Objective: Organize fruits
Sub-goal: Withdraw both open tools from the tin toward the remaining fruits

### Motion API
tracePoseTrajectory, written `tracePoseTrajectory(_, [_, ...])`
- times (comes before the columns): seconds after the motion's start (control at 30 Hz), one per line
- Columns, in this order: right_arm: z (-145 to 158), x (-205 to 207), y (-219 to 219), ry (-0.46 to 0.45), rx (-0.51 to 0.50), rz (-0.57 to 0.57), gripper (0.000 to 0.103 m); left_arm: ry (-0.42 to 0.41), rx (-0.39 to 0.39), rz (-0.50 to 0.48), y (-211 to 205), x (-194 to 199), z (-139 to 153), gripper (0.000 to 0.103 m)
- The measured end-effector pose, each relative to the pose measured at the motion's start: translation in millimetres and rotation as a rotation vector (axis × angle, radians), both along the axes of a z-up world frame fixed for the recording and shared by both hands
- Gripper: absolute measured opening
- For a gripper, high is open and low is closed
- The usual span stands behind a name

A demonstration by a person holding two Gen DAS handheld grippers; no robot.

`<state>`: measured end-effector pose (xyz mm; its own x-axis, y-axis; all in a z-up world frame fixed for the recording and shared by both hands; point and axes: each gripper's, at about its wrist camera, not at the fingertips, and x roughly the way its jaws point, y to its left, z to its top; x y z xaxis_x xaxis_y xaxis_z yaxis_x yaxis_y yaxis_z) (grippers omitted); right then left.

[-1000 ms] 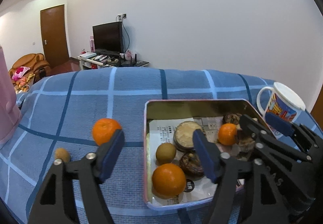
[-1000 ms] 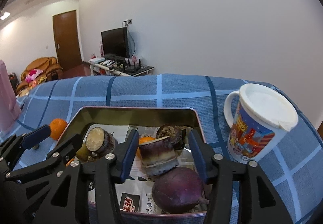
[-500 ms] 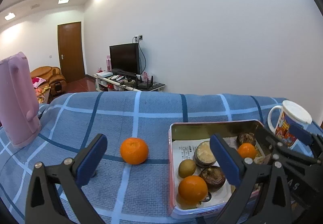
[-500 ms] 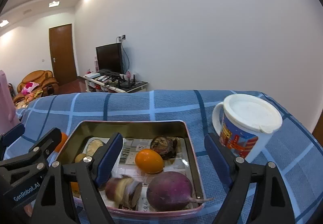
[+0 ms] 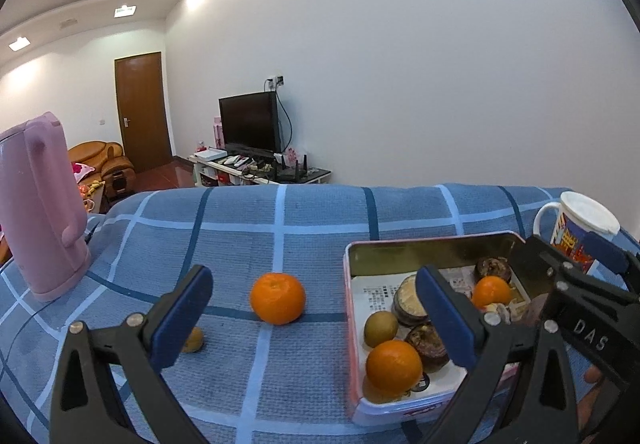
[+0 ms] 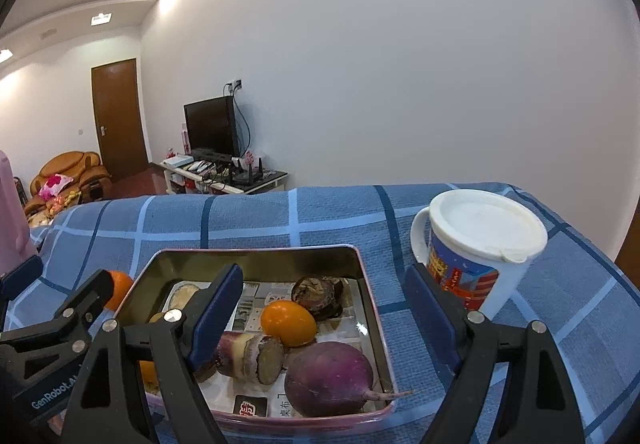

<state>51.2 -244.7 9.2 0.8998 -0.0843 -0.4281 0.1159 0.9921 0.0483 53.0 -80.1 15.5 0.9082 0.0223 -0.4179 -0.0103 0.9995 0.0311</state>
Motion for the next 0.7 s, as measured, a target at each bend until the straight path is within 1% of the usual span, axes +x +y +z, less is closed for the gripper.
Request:
tracePoseTrajectory(0.33, [0, -12, -3, 0.004, 0.014, -0.040, 0.084, 0.025, 0.000, -0.011, 12, -10, -3, 0.103])
tracePoseTrajectory(0.7, [5, -34, 13, -0.016, -0.049, -0.066, 0.084, 0.029, 0.003, -0.036, 26, -25, -3, 0.103])
